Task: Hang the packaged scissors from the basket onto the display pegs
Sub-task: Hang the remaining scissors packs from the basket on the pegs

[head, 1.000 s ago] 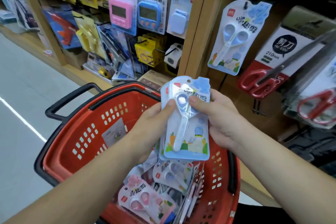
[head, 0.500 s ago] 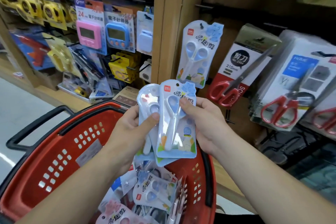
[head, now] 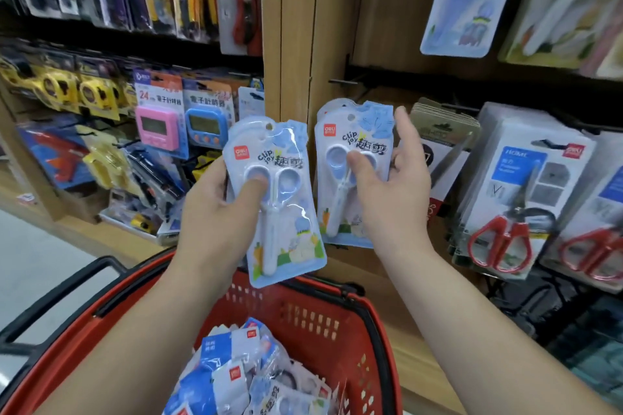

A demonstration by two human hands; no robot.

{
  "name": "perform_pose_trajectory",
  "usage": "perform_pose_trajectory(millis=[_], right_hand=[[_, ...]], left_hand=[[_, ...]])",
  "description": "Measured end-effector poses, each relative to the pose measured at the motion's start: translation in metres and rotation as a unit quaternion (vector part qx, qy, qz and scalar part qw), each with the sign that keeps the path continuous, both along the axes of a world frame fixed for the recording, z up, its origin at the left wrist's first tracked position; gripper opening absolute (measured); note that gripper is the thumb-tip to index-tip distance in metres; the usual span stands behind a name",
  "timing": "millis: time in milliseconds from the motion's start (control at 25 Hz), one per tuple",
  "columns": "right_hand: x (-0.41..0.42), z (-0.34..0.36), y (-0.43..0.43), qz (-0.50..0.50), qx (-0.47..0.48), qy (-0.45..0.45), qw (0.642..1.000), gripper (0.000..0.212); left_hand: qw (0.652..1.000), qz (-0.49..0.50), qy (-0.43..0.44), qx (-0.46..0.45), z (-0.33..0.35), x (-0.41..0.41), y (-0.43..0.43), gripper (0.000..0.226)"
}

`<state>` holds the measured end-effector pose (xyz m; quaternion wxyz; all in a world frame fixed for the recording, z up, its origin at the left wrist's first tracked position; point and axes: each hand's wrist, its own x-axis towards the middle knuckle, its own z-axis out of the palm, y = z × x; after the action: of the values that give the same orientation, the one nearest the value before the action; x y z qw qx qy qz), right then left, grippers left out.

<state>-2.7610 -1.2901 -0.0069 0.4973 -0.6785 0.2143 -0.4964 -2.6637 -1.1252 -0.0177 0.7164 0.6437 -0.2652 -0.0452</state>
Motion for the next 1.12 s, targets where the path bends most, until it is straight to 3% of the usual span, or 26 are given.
perform_pose_trajectory(millis=[360,560,640,720,800,920,1000,1120], right_hand=[[0.05,0.007,-0.037,-0.055,-0.003,0.032,0.998,0.072],[0.043,0.014,-0.037,-0.148,-0.096,0.138,0.975,0.07],[0.032,0.014,-0.025,-0.16,-0.123,0.127,0.971,0.053],[0.027,0.014,-0.01,-0.051,-0.031,0.103,0.993,0.032],[0.025,0.012,0.001,0.087,0.128,0.097,0.983,0.018],[0.021,0.015,-0.004,0.121,0.24,0.06,0.961,0.012],[0.016,0.018,-0.01,0.102,0.241,0.046,0.964,0.011],[0.01,0.019,-0.024,0.012,0.097,0.067,0.993,0.018]], left_hand=[[0.998,-0.063,0.012,-0.017,-0.01,0.014,-0.018,0.032],[0.994,-0.103,-0.017,-0.01,-0.008,0.024,-0.026,0.028],[0.994,-0.105,-0.025,-0.005,-0.008,0.026,-0.03,0.028],[0.994,-0.109,-0.015,-0.02,-0.009,0.026,-0.034,0.03],[0.993,-0.117,0.001,-0.031,-0.009,0.024,-0.037,0.027],[0.993,-0.115,0.018,-0.03,-0.009,0.021,-0.037,0.028],[0.994,-0.098,0.032,-0.034,-0.012,0.023,-0.036,0.024],[0.997,-0.063,0.034,-0.007,-0.016,0.026,-0.036,0.013]])
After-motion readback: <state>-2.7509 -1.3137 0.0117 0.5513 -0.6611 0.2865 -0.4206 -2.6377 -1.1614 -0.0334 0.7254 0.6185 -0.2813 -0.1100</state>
